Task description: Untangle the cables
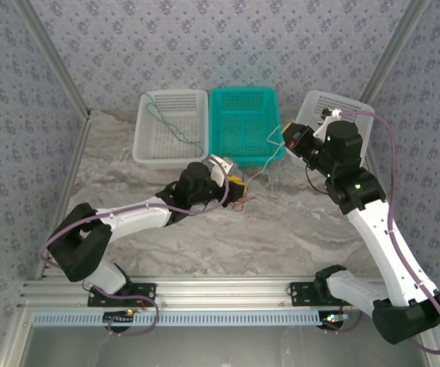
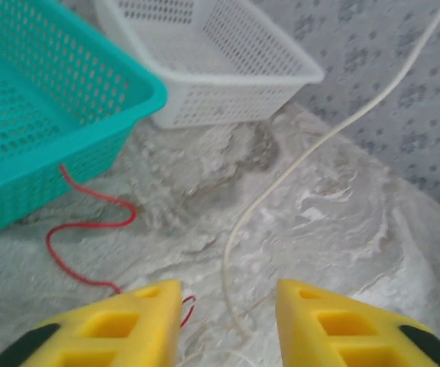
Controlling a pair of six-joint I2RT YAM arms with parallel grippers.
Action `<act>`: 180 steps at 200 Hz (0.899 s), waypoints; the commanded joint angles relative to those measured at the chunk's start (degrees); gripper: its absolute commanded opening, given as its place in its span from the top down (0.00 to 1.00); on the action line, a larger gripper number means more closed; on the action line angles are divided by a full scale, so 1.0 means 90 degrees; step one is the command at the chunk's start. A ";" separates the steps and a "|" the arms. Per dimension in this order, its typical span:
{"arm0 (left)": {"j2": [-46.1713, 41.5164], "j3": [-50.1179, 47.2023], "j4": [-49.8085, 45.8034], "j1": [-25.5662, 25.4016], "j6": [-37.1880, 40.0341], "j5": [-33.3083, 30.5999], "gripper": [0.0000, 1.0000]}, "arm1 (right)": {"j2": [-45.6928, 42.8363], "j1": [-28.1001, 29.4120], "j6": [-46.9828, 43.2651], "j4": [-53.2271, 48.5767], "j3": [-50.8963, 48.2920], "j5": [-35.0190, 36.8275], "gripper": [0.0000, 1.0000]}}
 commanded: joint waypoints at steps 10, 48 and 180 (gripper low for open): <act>0.0009 0.0305 0.1129 -0.0005 -0.0586 0.0781 0.40 | -0.0003 -0.0034 0.0165 0.0105 0.0099 -0.0194 1.00; 0.0738 0.0929 0.0625 -0.0063 -0.0358 0.0031 0.36 | -0.0030 -0.0041 0.0209 0.0108 0.0150 -0.0199 1.00; 0.1930 0.0719 0.0972 0.0442 -0.0981 0.0559 0.88 | 0.0029 -0.0689 0.0259 -0.0280 0.0879 -0.0028 1.00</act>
